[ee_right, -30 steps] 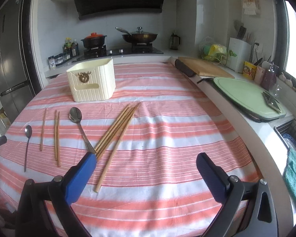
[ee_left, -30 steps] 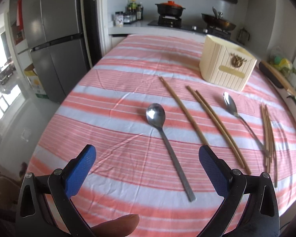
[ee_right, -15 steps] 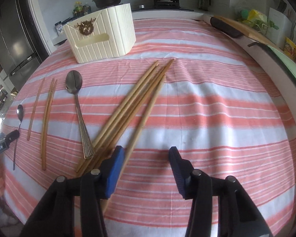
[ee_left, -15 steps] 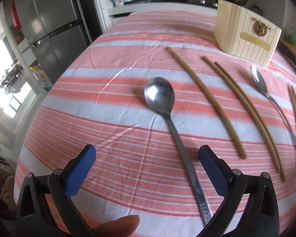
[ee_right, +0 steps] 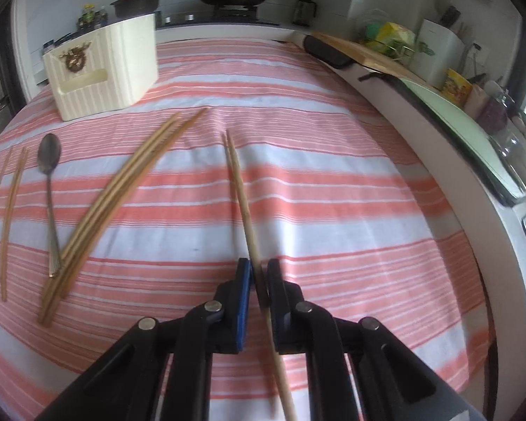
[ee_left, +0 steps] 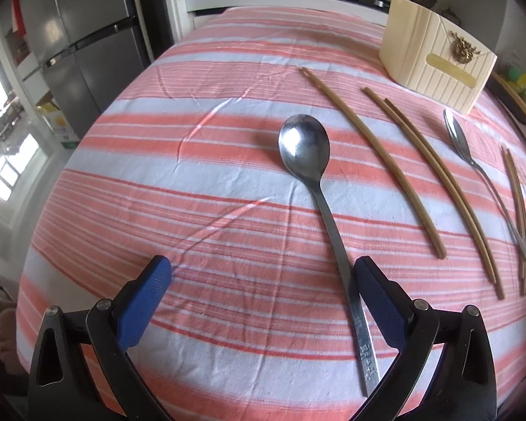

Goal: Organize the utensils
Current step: 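Close the right tool on the chopstick while the left tool grasps the spoon handle, then carry chopstick and spoon to the cream box and release both inside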

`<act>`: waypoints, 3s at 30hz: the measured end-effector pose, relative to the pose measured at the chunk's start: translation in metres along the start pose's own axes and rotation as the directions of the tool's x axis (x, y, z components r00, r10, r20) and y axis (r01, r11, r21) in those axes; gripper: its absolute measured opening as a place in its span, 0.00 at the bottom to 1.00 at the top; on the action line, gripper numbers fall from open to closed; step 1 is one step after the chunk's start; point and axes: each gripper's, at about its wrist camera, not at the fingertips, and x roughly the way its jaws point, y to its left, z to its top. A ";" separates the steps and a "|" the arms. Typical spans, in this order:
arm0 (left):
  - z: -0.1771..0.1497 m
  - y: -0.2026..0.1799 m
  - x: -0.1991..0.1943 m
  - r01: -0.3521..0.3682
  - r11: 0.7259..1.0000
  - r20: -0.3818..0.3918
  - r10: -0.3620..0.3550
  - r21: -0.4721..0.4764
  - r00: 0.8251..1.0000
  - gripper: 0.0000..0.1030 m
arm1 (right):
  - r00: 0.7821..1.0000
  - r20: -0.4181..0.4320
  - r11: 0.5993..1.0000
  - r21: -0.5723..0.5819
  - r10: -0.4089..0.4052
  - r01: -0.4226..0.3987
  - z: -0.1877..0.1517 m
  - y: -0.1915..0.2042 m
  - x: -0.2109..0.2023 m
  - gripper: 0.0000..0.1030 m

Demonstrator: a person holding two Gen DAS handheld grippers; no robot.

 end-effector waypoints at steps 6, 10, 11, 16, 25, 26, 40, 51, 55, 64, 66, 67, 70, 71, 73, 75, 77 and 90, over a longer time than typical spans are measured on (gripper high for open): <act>0.004 0.015 0.003 0.006 1.000 -0.015 -0.006 0.018 1.000 1.00 | 0.999 -0.030 0.998 0.054 -0.042 0.044 -0.013 -0.035 0.000 0.09; 0.011 0.019 0.008 0.026 0.998 -0.032 -0.024 0.063 0.999 1.00 | 0.999 -0.041 0.999 0.047 -0.002 0.004 -0.013 -0.039 0.002 0.15; 0.013 0.018 0.009 0.032 0.996 -0.040 -0.029 0.084 0.999 1.00 | 0.999 -0.046 0.999 0.034 0.005 -0.003 -0.012 -0.037 0.003 0.15; 0.019 0.017 0.013 0.060 0.990 -0.070 -0.051 0.129 0.996 1.00 | 0.988 -0.128 0.996 -0.021 0.085 -0.088 -0.003 -0.044 0.006 0.34; 0.019 0.015 0.012 0.052 0.995 -0.059 -0.047 0.088 0.997 1.00 | 0.931 -0.308 0.967 -0.099 0.196 -0.236 0.015 -0.039 0.019 0.39; 0.021 0.014 0.014 0.053 0.995 -0.060 -0.048 0.088 0.997 1.00 | 0.929 -0.315 0.965 -0.109 0.193 -0.238 0.018 -0.037 0.021 0.39; 0.060 -0.021 0.029 0.081 0.988 -0.040 -0.077 0.131 0.996 0.77 | 0.898 -0.361 0.952 -0.070 0.253 -0.296 0.071 -0.038 0.054 0.38; 0.070 -0.027 0.030 0.136 0.976 -0.014 -0.135 0.172 0.991 0.44 | 0.915 -0.355 0.964 -0.112 0.190 -0.243 0.116 -0.025 0.084 0.14; 0.073 -0.024 0.029 0.160 0.974 0.002 -0.162 0.162 0.987 0.34 | 0.923 -0.324 0.968 -0.064 0.210 -0.243 0.137 -0.032 0.093 0.06; 0.080 -0.016 -0.030 0.243 0.958 0.120 -0.262 0.153 0.958 0.34 | 0.945 -0.104 0.944 -0.083 0.309 -0.318 0.144 -0.028 0.015 0.06; 0.083 -0.016 -0.050 0.268 0.949 0.149 -0.292 0.165 0.945 0.34 | 0.940 -0.050 0.936 -0.088 0.339 -0.342 0.146 -0.026 -0.007 0.06; 0.085 -0.017 -0.060 0.277 0.945 0.163 -0.305 0.174 0.938 0.34 | 0.936 -0.023 0.931 -0.095 0.352 -0.352 0.149 -0.024 -0.018 0.06; 0.092 -0.020 -0.089 0.297 0.932 0.206 -0.338 0.208 0.918 0.34 | 0.925 0.057 0.922 -0.118 0.376 -0.368 0.135 -0.033 -0.065 0.06; 0.095 -0.021 -0.099 0.304 0.927 0.225 -0.351 0.219 0.909 0.34 | 0.920 0.084 0.920 -0.127 0.383 -0.371 0.137 -0.031 -0.075 0.06; 0.102 -0.022 -0.114 0.324 0.918 0.249 -0.377 0.228 0.892 0.33 | 0.911 0.133 0.917 -0.142 0.390 -0.372 0.139 -0.026 -0.094 0.06; 0.112 -0.024 -0.127 0.354 0.905 0.263 -0.411 0.237 0.873 0.33 | 0.897 0.184 0.913 -0.147 0.403 -0.380 0.143 -0.023 -0.111 0.06; 0.126 -0.026 -0.137 0.378 0.893 0.275 -0.437 0.244 0.856 0.33 | 0.880 0.234 0.910 -0.152 0.412 -0.386 0.150 -0.019 -0.123 0.06; 0.212 -0.041 -0.160 0.438 0.862 0.289 -0.500 0.253 0.816 0.32 | 0.766 0.394 0.861 -0.199 0.508 -0.469 0.227 0.029 -0.163 0.06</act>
